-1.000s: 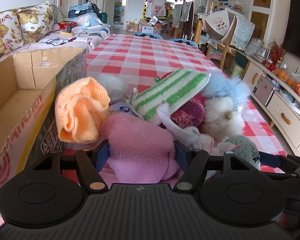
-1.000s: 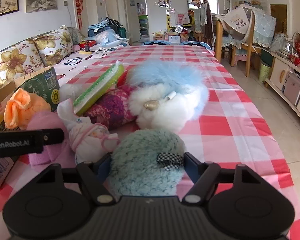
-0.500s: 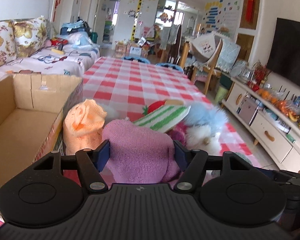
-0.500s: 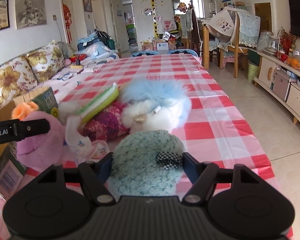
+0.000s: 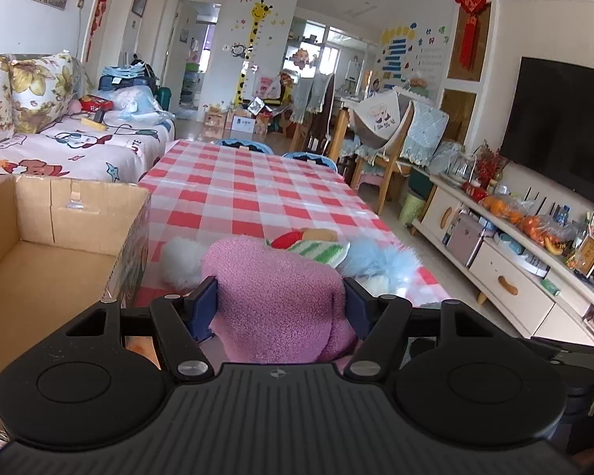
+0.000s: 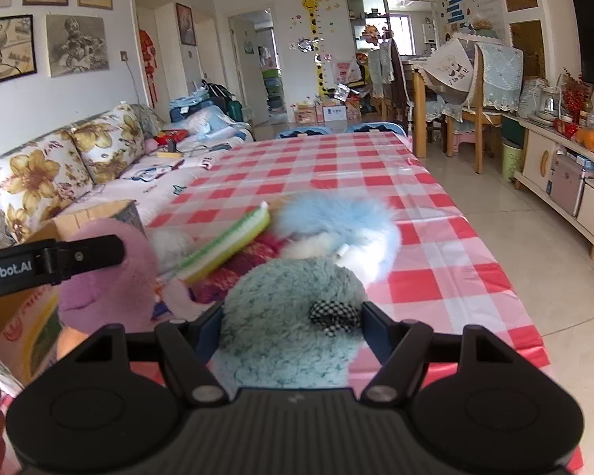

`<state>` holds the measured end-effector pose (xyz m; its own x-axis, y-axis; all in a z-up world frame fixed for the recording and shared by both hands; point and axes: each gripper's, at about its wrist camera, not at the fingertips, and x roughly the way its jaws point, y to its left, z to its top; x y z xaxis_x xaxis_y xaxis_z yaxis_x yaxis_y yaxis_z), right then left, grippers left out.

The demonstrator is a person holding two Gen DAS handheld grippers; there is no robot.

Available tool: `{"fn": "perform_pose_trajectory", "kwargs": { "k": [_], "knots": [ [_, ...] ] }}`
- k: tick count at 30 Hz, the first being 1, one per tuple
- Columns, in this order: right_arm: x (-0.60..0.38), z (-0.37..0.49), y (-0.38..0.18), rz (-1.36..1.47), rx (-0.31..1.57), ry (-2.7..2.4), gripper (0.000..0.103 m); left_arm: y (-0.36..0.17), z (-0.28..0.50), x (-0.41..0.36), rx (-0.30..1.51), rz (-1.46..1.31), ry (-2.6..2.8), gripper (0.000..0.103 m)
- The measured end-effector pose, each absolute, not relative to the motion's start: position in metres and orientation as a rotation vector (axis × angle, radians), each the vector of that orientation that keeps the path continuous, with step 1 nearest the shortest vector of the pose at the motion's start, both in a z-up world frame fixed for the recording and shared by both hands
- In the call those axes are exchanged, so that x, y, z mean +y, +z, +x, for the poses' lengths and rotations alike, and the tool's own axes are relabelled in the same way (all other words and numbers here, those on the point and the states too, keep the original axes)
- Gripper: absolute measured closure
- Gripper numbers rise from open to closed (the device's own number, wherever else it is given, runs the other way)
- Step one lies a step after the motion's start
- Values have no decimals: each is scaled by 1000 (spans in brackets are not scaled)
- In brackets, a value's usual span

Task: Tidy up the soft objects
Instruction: 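Carry the pink plush with the left tool into the box and release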

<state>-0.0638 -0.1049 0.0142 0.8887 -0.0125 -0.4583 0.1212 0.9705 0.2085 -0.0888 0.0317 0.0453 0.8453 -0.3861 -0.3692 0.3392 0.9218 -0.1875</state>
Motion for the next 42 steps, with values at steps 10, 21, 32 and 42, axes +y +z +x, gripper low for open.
{"fn": "perform_pose_trajectory", "kwargs": {
  "k": [10,21,32,42],
  "knots": [
    [-81,-65,35,233,401,52,31,55,-87,58,352,-174,-349,21],
    [-27,-53,55,178,355,241,31,65,-82,99,305,-227,-197,21],
    [37,-32,60,66,362,438,31,61,-68,143,376,-257,35,20],
    [77,-11,56,-11,403,544,29,58,-66,166,431,-290,145,18]
  ]
}}
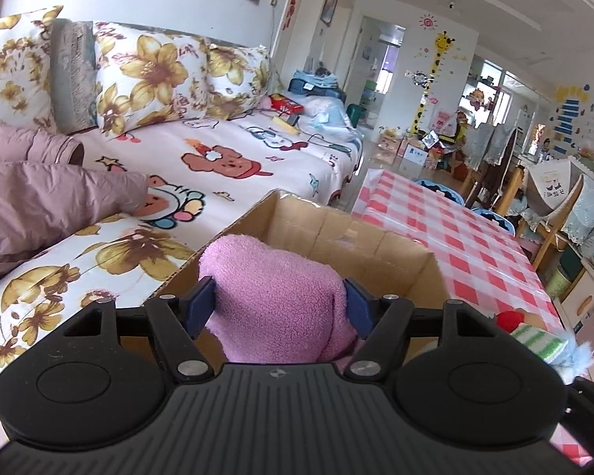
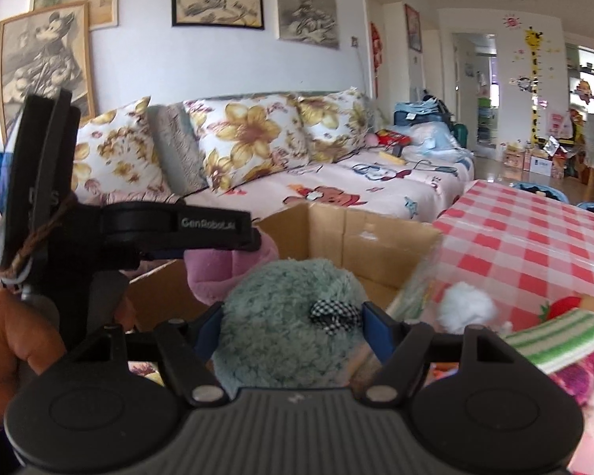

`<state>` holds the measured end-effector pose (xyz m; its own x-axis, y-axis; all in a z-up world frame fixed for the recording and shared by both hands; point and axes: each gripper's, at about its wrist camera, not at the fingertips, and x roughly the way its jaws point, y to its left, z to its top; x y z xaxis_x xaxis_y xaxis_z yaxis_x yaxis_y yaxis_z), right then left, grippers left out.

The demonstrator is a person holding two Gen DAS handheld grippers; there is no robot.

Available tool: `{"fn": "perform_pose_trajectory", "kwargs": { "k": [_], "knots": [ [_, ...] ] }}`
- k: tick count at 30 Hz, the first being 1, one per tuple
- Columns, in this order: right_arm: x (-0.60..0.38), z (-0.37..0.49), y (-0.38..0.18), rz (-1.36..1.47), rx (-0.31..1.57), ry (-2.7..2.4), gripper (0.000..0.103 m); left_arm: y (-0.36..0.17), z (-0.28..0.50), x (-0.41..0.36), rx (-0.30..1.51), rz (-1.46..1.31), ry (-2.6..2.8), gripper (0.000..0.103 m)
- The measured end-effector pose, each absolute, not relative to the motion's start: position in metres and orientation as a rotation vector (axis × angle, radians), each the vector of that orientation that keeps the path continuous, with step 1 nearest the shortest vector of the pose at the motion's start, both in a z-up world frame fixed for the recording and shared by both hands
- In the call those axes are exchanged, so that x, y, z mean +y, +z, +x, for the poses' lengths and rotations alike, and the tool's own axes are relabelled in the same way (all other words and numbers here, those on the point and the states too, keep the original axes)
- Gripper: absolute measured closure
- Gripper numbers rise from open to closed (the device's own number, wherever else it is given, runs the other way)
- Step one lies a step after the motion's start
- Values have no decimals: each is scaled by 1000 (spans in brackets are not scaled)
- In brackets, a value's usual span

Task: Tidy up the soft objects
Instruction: 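Carry the pink plush with the left tool into the box and release, then reach the right tool to the white-and-blue fluffy toy and grasp it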

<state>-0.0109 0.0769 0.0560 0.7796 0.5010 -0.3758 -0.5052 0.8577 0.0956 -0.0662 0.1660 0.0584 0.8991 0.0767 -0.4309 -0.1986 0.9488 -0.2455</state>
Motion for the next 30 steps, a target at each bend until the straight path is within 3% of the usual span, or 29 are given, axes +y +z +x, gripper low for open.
{"fn": "perform_pose_trajectory", "kwargs": {
  "k": [3,5,7,30],
  "knots": [
    [82,-10,54,-26,417,556,24,58,-68,166,442,-289,159,18],
    [83,-11,54,-23,427,553,18,59,-69,163,429,-282,171,8],
    [82,-13,55,-21,427,543,8,61,-72,162,412,-274,173,4],
    [6,-56,41,106,489,267,6,66,-87,135,362,-191,33,0]
  ]
}}
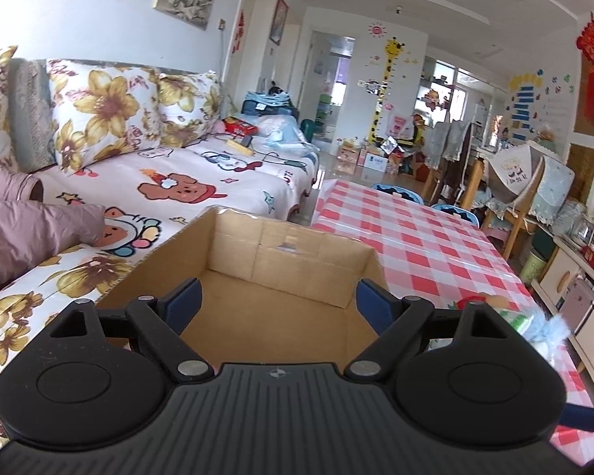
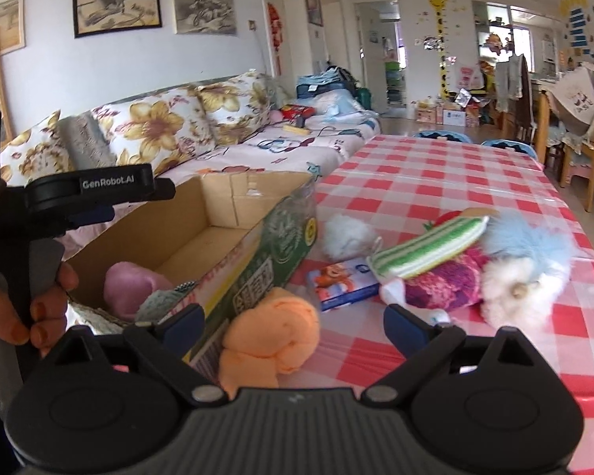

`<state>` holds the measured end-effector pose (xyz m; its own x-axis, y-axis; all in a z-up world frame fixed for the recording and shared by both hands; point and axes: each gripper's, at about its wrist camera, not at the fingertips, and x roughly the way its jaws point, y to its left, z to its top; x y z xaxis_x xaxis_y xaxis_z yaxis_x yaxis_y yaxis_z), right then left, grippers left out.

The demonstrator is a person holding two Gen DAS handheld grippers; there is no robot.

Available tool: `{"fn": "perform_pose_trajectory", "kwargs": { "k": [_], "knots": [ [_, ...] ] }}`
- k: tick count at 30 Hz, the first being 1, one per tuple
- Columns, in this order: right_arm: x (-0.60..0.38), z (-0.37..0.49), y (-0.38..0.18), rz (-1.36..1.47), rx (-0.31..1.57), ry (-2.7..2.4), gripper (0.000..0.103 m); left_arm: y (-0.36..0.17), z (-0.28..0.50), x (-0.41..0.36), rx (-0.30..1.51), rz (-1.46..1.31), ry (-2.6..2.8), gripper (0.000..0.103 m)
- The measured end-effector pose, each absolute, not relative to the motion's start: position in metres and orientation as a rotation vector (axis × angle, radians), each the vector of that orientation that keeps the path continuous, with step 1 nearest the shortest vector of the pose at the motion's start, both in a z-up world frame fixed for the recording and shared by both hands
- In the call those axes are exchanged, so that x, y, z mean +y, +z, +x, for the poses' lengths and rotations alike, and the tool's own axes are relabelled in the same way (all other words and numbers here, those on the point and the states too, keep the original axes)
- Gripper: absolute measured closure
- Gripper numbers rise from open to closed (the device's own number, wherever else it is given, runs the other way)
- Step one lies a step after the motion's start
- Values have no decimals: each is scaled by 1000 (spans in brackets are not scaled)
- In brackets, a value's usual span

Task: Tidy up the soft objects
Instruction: 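Reach the right tool to the white-and-blue fluffy toy and grasp it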

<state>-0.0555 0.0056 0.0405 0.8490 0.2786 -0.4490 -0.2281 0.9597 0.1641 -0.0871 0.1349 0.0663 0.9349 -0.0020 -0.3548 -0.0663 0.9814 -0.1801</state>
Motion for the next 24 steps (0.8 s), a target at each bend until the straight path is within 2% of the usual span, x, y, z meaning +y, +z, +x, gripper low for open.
{"fn": "perform_pose_trajectory", "kwargs": {
  "k": [24],
  "knots": [
    [-53,-68,28,154,454,159,6,60,-80,112,344,-42,-93,0]
  ]
}}
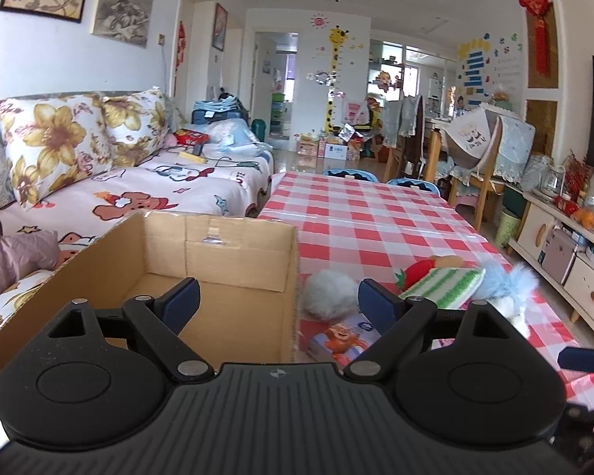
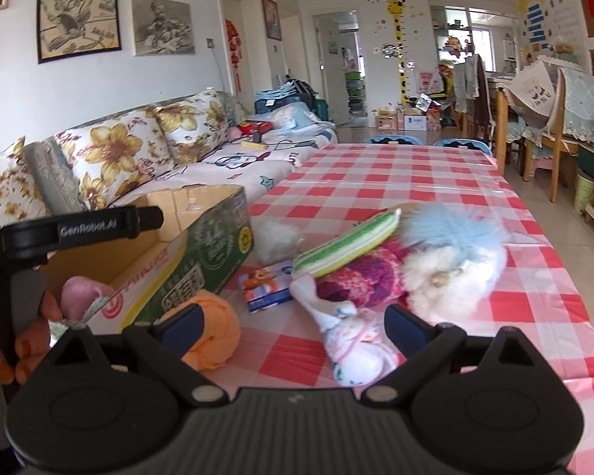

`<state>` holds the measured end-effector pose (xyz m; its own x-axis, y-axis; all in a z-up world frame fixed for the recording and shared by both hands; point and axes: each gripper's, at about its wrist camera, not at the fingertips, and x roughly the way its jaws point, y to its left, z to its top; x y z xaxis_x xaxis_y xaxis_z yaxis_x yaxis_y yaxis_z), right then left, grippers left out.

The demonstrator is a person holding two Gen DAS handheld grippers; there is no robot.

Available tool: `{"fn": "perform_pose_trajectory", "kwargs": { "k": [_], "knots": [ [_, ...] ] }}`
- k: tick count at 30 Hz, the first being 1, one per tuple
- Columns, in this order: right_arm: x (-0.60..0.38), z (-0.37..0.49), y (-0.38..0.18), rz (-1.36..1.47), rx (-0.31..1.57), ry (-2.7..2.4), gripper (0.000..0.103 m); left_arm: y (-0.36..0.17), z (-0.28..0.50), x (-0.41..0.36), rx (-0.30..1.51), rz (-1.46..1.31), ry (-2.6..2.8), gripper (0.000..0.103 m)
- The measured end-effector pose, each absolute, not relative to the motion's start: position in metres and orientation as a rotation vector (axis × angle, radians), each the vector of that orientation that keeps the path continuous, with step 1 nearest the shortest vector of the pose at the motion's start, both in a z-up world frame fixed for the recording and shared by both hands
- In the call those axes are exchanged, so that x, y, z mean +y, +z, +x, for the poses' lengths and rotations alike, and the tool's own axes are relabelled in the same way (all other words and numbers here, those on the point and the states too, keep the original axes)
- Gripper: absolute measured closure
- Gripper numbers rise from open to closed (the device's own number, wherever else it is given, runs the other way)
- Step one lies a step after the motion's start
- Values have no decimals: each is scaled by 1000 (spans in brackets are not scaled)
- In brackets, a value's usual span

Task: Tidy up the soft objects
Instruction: 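Reach the right tool to the white-and-blue fluffy toy and grasp it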

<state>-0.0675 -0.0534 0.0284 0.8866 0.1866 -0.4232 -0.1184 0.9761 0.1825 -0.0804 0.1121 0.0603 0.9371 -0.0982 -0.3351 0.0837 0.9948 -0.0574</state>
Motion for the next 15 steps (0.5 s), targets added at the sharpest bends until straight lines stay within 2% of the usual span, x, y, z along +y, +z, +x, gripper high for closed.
{"fn": "perform_pose_trajectory", "kwargs": {
  "k": [15],
  "knots": [
    [-102,-65,34,249,424,58,5,53,-78,97,330,44,-204,0]
  ]
}}
